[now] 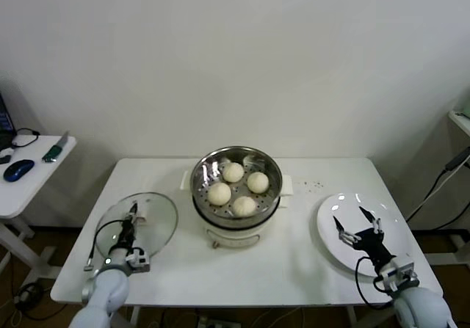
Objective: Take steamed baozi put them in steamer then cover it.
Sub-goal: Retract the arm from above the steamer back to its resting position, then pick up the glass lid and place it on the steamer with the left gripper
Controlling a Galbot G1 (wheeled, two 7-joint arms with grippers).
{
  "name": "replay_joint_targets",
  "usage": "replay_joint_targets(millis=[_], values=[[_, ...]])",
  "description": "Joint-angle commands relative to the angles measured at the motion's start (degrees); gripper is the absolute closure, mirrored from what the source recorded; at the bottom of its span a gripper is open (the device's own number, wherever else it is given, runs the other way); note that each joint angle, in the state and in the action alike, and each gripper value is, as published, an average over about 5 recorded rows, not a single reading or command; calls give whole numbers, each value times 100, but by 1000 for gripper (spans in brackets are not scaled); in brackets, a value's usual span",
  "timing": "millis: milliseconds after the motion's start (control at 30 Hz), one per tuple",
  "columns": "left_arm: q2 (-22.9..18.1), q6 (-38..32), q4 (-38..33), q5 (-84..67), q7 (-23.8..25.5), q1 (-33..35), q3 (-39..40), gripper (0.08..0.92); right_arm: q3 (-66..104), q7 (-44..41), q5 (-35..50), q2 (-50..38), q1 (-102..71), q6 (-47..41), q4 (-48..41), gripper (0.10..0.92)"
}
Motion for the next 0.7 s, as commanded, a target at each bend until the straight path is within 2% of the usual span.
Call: replay_joint_targets(millis=[33,133,200,500,700], values=[[-9,25,-256,-62,-24,61,-31,713,-1,-5,-96,13,29,47,-43,203],[39,94,-571,-83,-8,173,-33,811,1,-1,-121,13,50,74,-70,203],[81,170,-813,-113,-8,273,-42,840,1,4,-132,13,66,94,-86,203],[305,667,-2096,-423,-21,917,-213,845,-1,23,-142,-6,147,128,-128,203],[564,1312,-3166,-635,-14,1438,-264,845,-19,32,-158,-12,226,136,-180,203]])
